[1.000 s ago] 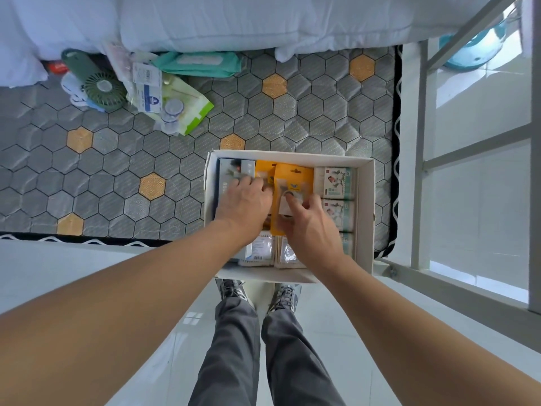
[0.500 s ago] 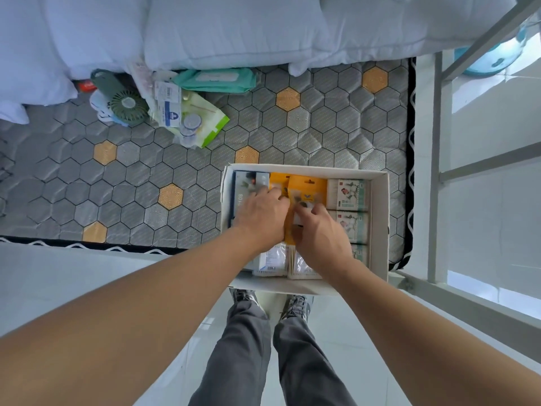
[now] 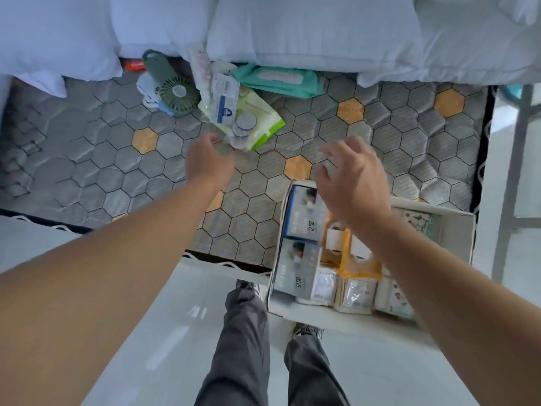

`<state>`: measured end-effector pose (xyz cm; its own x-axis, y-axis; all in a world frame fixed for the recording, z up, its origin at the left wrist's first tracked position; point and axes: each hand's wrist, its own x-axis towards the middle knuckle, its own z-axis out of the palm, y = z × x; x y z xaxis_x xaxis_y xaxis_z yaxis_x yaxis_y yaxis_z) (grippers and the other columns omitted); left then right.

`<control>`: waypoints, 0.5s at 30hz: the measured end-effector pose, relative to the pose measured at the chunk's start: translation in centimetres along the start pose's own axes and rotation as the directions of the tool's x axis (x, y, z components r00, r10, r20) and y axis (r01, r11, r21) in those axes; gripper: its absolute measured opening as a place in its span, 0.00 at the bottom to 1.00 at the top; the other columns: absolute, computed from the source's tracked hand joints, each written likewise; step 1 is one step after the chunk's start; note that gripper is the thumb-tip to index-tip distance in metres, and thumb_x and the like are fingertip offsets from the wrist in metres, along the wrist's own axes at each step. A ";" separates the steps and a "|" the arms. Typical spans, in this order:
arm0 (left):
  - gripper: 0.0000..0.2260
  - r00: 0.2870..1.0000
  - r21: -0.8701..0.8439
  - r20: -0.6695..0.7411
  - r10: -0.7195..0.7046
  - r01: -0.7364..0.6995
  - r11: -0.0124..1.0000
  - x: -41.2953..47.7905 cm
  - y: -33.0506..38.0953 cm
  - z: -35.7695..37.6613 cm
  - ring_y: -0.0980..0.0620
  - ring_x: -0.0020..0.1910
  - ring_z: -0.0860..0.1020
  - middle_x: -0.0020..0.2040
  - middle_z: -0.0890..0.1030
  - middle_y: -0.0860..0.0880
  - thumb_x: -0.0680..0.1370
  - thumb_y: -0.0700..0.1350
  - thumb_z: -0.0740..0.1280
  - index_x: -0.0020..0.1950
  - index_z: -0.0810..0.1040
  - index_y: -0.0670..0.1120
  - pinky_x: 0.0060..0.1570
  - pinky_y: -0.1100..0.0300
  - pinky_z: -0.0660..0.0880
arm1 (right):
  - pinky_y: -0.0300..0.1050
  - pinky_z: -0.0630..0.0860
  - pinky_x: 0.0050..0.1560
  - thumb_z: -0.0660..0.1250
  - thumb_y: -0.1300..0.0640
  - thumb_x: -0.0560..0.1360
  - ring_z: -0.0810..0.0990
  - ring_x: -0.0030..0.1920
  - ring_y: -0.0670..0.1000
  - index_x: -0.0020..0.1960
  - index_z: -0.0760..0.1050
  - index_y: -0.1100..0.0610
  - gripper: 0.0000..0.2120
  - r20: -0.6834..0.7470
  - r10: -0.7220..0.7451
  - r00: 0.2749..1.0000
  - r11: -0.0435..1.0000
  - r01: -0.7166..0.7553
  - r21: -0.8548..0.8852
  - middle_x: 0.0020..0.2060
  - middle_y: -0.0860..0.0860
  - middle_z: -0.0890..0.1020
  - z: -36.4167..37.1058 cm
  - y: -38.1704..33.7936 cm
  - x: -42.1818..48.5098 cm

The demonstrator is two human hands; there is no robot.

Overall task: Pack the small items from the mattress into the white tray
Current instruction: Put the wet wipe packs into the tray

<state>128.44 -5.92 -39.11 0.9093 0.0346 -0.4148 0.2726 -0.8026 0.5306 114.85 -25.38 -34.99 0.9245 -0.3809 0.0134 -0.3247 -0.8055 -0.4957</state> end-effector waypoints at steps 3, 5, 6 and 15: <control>0.12 0.999 -0.136 0.005 -0.050 0.050 0.989 2.6 0.4 -0.7 0.49 0.54 0.77 0.54 0.78 0.49 0.76 0.45 0.68 0.59 0.75 0.50 0.51 0.57 0.75 | 0.53 0.80 0.48 0.67 0.60 0.77 0.81 0.52 0.57 0.65 0.79 0.57 0.16 0.154 -0.062 0.986 0.998 0.066 -0.020 0.59 0.55 0.80 1.8 -2.2 2.9; 0.10 0.992 -0.211 -0.029 -0.119 0.110 0.971 4.5 0.6 -1.1 0.49 0.52 0.77 0.52 0.78 0.50 0.76 0.46 0.69 0.56 0.74 0.50 0.50 0.57 0.75 | 0.55 0.81 0.48 0.66 0.63 0.76 0.81 0.55 0.58 0.66 0.78 0.56 0.19 0.245 -0.122 0.962 0.990 0.134 -0.033 0.62 0.55 0.79 3.0 -3.6 4.8; 0.12 0.991 -0.229 -0.035 -0.132 0.121 0.966 5.5 0.7 -1.2 0.50 0.52 0.77 0.51 0.77 0.50 0.76 0.49 0.71 0.56 0.74 0.49 0.51 0.56 0.76 | 0.55 0.80 0.50 0.66 0.65 0.76 0.80 0.57 0.59 0.67 0.77 0.56 0.20 0.293 -0.134 0.947 0.987 0.154 -0.044 0.63 0.55 0.78 3.6 -4.2 5.8; 0.18 0.968 -0.345 0.167 -0.188 0.236 0.908 11.3 1.0 -1.5 0.48 0.45 0.84 0.49 0.85 0.45 0.68 0.52 0.80 0.48 0.78 0.45 0.50 0.48 0.83 | 0.63 0.68 0.70 0.71 0.64 0.72 0.60 0.76 0.62 0.76 0.63 0.49 0.36 0.538 -0.064 0.841 0.914 0.266 -0.308 0.78 0.56 0.59 11.3 -8.1 11.2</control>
<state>139.44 -5.48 -42.15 0.7763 0.0854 -0.6245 0.5708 -0.5155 0.6391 130.10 -18.03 -40.67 0.9052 -0.0250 -0.4242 -0.1123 -0.9768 -0.1821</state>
